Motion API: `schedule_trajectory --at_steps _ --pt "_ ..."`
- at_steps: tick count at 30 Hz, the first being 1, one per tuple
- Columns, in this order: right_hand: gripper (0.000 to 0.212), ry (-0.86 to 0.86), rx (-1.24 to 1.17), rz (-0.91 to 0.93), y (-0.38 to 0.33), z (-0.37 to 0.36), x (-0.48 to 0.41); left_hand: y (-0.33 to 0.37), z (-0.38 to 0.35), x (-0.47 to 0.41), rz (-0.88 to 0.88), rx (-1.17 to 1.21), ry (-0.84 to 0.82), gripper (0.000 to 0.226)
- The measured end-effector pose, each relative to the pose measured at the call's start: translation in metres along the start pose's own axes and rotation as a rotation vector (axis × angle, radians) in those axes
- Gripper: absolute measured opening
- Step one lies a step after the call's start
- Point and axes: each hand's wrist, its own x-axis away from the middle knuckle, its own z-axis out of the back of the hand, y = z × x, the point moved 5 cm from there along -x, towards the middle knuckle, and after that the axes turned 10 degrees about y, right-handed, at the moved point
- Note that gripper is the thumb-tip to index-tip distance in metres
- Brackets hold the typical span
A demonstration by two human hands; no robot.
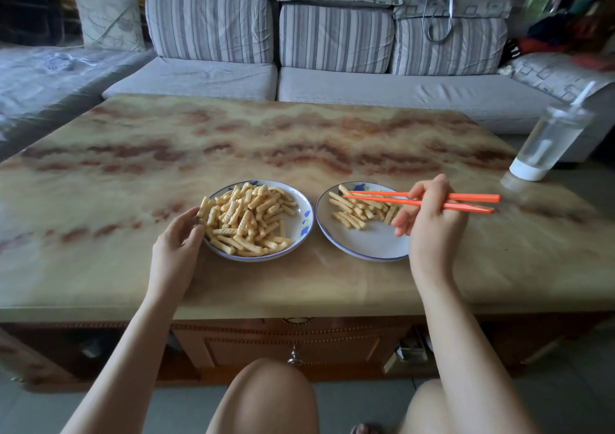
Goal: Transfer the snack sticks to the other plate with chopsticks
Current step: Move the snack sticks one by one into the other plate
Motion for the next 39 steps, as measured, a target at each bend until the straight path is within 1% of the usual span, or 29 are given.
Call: schedule_trajectory --at_steps 3,6,10,14,18,24,27,32,39 --pt "0.041 0.024 0.026 0.004 0.004 0.004 -0.006 -0.001 0.000 0.000 0.006 0.002 -0.001 0.035" --pt "0.041 0.011 0.058 0.007 0.007 0.004 -0.007 -0.002 0.000 0.000 0.005 -0.006 0.001 0.036" --pt "0.041 -0.016 -0.003 -0.004 0.001 0.000 0.000 0.000 0.000 0.000 0.004 -0.002 0.001 0.035" --pt "0.044 -0.146 -0.060 -0.102 0.002 -0.018 0.014 0.000 0.000 0.000 0.008 -0.001 0.000 0.036" --pt "0.046 -0.273 -0.021 -0.093 0.006 -0.039 0.030 0.001 0.001 0.001 -0.004 -0.006 0.002 0.036" --pt "0.047 -0.351 0.026 -0.111 0.008 -0.052 0.042 0.002 0.001 0.000 -0.016 -0.009 0.003 0.035" --pt "0.046 -0.375 0.027 -0.149 0.011 -0.055 0.046 0.002 0.001 0.000 -0.018 -0.004 0.003 0.035" --pt "0.046 -0.343 0.005 -0.152 0.012 -0.052 0.044 0.002 0.001 0.000 -0.023 -0.007 0.005 0.036" --pt "0.046 -0.172 -0.103 -0.146 0.005 -0.033 0.027 0.001 0.001 0.000 -0.022 -0.012 0.006 0.036"
